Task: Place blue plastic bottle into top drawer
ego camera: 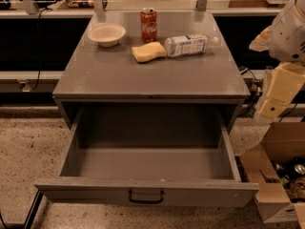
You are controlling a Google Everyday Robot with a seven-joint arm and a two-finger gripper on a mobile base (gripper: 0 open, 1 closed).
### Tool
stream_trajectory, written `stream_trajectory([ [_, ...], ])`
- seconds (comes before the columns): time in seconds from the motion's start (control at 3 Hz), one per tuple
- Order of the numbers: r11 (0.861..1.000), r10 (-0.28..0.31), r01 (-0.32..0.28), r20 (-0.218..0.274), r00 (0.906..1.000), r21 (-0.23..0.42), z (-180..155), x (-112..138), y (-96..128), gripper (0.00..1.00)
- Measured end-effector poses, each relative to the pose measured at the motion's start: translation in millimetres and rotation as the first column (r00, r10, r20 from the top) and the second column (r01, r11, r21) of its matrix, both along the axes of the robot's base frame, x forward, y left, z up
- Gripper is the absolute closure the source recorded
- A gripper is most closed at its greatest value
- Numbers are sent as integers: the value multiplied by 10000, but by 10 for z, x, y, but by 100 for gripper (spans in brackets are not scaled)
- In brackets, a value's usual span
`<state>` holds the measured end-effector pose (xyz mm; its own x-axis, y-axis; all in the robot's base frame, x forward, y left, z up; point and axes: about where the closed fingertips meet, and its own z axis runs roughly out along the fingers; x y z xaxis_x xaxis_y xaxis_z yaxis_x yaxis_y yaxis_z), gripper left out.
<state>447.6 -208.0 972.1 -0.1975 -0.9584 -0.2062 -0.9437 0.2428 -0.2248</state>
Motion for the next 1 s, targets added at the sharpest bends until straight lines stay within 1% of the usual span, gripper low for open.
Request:
stream_trajectory([
  [0.33, 9934, 1110, -1107, 79, 9938, -305, -51, 439, 170, 0],
  [0.67, 9659, 2545, -2512, 518, 9657, -635, -36, 1169, 487, 0],
  [1.0, 9351, 3493, -3411, 863, 9330, -966, -95, 1995, 733, 0],
])
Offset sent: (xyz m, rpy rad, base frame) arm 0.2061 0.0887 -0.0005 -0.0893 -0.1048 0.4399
